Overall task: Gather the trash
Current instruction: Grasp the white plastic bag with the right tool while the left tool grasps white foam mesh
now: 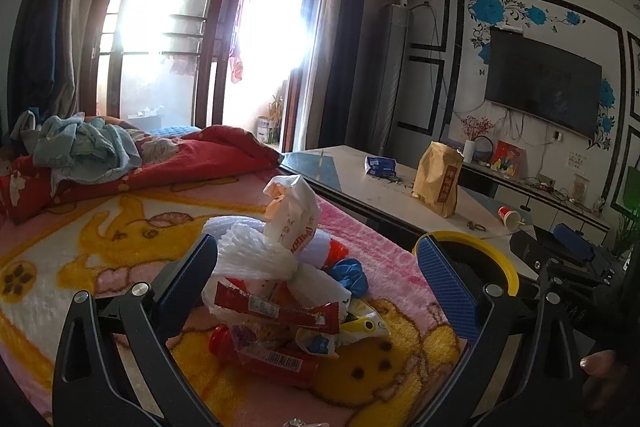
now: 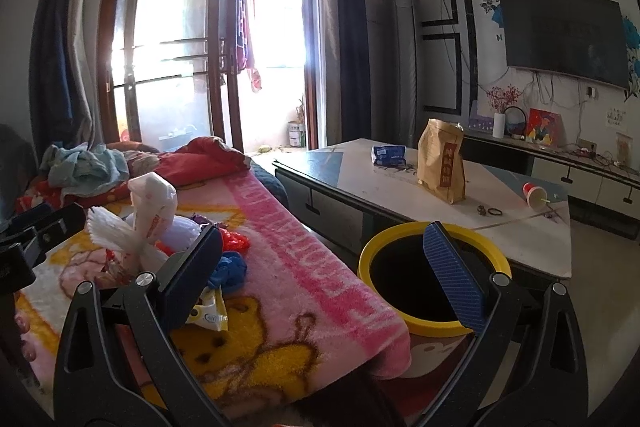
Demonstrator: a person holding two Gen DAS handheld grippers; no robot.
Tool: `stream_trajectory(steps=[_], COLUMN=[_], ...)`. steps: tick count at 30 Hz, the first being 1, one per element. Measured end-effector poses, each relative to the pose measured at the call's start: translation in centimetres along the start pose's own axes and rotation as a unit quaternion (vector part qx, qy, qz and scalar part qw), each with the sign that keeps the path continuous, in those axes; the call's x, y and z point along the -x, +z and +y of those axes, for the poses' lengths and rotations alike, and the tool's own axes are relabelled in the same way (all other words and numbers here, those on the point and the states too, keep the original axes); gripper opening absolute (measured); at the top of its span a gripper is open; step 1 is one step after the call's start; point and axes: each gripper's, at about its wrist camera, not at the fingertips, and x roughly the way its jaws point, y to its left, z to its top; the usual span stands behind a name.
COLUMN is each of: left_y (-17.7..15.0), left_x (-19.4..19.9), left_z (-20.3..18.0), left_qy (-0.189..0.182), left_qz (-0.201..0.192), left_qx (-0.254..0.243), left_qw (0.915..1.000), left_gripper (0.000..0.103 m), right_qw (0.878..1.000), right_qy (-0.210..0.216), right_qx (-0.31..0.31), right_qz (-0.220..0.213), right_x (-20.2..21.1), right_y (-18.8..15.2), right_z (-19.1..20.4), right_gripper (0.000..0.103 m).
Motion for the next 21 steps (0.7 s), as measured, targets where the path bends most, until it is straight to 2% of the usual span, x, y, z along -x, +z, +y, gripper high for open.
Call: stream_trajectory(steps=[11, 21], left_y=[0.5, 1.5], left_x=[-0.7, -0.6], left_z=[2.6, 5.8], left_qy=[0.019, 0.054], left_qz=[0.008, 0.002], left_qx=[0.031, 0.060], left_qw=[0.9993, 0.9967], left_gripper=[0.097, 0.097], right_qw=[0.999, 0.991], right_qy=[0.047, 0.120], right_qx=[0.007, 0.033], right_qz=[0.023, 0.053], right_x=[-1.1, -3.1], right_y=[0.5, 1.1], right_z=[1.5, 5.6], right_gripper=[0.092, 0.092])
